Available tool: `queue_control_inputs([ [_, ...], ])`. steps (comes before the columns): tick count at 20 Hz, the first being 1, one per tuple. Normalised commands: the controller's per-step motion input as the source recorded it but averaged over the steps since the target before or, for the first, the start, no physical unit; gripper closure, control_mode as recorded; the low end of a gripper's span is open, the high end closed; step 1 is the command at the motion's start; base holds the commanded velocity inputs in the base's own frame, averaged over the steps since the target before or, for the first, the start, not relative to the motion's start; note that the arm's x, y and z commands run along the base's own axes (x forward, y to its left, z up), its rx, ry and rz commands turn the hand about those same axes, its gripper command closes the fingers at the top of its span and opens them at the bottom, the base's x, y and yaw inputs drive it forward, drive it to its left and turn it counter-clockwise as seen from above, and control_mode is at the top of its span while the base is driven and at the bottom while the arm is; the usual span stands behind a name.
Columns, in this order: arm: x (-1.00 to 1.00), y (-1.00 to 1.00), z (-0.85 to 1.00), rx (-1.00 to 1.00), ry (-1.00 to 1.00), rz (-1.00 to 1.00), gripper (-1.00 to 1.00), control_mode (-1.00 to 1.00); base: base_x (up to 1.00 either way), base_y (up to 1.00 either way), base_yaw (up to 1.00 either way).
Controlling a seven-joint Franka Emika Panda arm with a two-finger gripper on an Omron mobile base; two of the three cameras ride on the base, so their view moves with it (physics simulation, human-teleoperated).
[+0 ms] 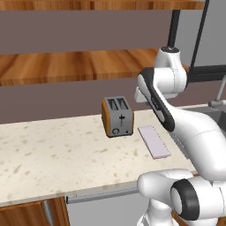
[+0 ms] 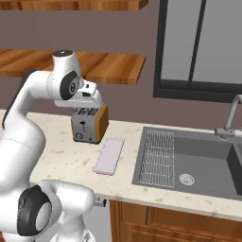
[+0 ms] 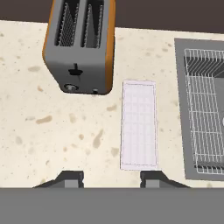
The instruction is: The ice cube tray has been filled with water. Take the tray and place it in the freezer to make ice. Close the freezer door after placing the tray.
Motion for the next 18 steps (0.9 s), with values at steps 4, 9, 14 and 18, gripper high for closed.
queue_control_inputs([
  [4, -0.09, 0.00, -0.15, 0.00, 0.00, 0.00, -1.00, -1.00, 0.00, 0.00, 0.00],
  [9, -0.34, -0.01, -0.33, -0.01, 0.00, 0.00, -1.00, -1.00, 0.00, 0.00, 0.00],
  [14, -0.44, -0.33, -0.29, -0.02, 0.00, 0.00, -1.00, -1.00, 0.00, 0.00, 0.00],
  [18, -0.33, -0.33, -0.09, -0.01, 0.00, 0.00, -1.00, -1.00, 0.00, 0.00, 0.00],
])
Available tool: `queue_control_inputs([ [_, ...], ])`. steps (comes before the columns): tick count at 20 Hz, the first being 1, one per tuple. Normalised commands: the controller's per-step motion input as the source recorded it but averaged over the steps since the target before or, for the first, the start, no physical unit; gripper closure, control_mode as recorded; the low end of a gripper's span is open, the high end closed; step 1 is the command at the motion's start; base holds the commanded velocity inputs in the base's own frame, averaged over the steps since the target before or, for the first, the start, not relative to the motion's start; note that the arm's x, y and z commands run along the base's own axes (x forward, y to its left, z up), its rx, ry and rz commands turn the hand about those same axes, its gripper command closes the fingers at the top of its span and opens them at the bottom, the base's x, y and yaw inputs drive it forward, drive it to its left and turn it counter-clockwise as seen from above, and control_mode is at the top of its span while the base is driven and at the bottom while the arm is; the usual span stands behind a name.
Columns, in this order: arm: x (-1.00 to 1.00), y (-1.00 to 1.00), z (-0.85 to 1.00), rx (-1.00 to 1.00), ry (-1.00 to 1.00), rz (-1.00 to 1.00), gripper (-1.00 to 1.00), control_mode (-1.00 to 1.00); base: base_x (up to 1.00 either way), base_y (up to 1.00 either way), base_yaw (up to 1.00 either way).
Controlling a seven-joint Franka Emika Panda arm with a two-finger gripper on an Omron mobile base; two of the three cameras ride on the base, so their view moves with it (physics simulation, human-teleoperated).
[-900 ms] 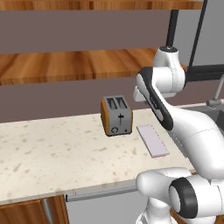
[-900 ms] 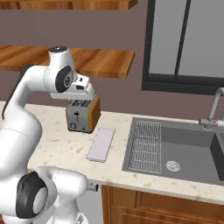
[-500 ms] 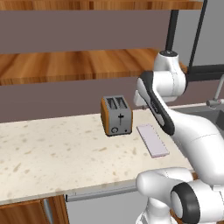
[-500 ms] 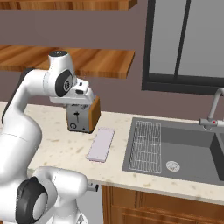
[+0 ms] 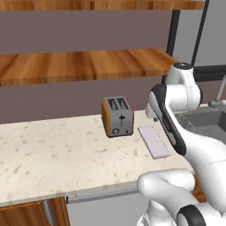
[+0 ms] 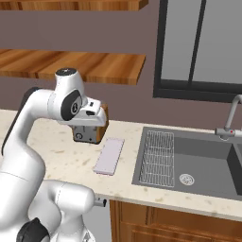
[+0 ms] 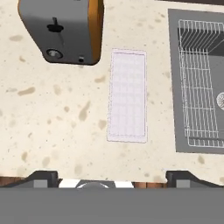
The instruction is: The ice cube tray has been filled with water. Take the tray and place it in the freezer to make ice. Close the freezer door after placing the tray.
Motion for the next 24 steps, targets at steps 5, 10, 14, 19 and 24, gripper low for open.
queue_control_inputs([
  [5, -0.26, -0.26, -0.09, 0.00, -0.03, 0.01, -1.00, -1.00, 0.00, 0.00, 0.00],
  [10, -0.03, -0.01, -0.16, 0.00, -0.17, 0.04, -1.00, -1.00, 0.00, 0.00, 0.00],
  [14, -0.03, 0.00, -0.05, 0.00, -0.11, 0.06, -1.00, -1.00, 0.00, 0.00, 0.00],
  [19, -0.21, -0.17, -0.05, 0.00, -0.04, 0.15, -1.00, -1.00, 0.00, 0.00, 0.00],
  [24, -0.15, -0.20, -0.17, 0.00, -0.09, 0.18, -1.00, -1.00, 0.00, 0.00, 0.00],
])
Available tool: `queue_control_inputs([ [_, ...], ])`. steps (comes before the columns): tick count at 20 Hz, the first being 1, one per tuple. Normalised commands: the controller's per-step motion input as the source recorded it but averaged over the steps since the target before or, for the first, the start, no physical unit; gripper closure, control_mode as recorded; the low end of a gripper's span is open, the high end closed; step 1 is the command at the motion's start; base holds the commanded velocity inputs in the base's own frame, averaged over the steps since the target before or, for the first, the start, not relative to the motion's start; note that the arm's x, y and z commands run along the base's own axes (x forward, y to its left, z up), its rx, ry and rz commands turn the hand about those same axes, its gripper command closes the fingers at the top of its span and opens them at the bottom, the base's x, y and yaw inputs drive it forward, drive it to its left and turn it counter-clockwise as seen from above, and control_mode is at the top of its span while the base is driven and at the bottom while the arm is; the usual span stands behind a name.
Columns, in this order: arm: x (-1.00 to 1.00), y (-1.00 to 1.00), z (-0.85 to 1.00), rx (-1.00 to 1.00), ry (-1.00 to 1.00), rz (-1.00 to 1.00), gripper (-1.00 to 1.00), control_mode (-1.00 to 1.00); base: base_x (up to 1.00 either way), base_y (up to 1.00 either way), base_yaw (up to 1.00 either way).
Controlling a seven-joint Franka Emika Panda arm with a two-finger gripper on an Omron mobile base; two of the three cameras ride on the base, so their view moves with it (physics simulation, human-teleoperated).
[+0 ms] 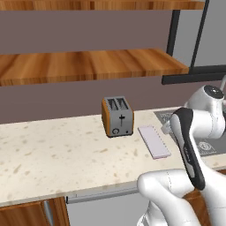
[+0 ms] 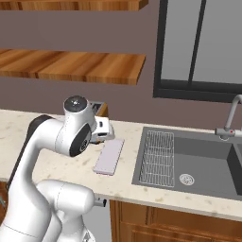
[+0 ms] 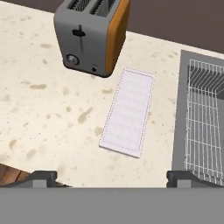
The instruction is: The ice cube tray has been filled with water. Take the tray and place it in the freezer to make ice. Close the freezer door after placing the tray.
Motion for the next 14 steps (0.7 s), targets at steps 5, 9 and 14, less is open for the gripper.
queue_control_inputs([
  [5, 0.02, -0.06, -0.15, 0.00, -0.03, 0.25, -1.00, -1.00, 0.00, 0.00, 0.00],
  [9, 0.01, 0.00, -0.15, 0.00, 0.00, 0.09, -1.00, -1.00, 0.00, 0.00, 0.00],
  [14, 0.06, -0.04, 0.00, 0.00, 0.00, 0.02, -1.00, -1.00, 0.00, 0.00, 0.00],
])
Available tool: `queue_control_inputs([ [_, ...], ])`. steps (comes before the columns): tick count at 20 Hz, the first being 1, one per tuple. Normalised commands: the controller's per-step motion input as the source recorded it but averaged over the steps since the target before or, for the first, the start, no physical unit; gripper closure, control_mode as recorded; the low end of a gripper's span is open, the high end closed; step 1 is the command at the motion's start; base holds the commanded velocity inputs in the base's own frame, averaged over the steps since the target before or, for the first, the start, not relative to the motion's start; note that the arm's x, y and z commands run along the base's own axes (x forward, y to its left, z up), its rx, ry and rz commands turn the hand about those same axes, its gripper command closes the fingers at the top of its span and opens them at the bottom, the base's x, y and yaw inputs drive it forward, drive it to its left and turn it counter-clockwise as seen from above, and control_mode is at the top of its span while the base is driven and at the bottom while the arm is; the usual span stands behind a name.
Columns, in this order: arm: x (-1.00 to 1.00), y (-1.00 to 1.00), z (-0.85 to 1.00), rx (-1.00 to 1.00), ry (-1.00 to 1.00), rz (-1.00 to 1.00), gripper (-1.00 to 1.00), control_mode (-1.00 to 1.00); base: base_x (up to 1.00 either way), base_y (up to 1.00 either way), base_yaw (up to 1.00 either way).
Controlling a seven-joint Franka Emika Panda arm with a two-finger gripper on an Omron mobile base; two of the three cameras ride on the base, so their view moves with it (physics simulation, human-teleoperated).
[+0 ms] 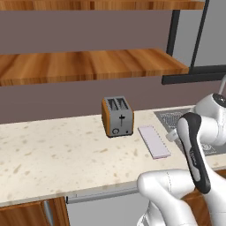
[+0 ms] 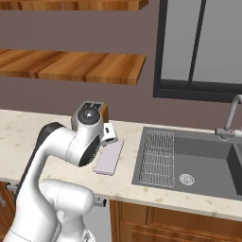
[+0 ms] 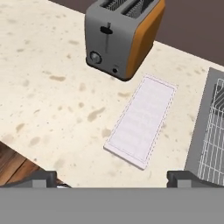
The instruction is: The ice cube tray has been filled with water. Take the tray and place it in the freezer to make ice. Close the freezer door after placing the tray.
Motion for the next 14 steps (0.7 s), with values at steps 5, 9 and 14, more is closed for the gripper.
queue_control_inputs([
  [5, 0.65, 0.00, -0.12, -0.05, 0.01, -0.11, -1.00, -1.00, 0.00, 0.00, 0.00],
  [9, 0.77, -0.08, -0.22, -0.03, 0.04, -0.15, -1.00, -1.00, 0.00, 0.00, 0.00],
  [14, 0.50, -0.41, -0.21, 0.00, 0.02, -0.03, -1.00, -1.00, 0.00, 0.00, 0.00],
])
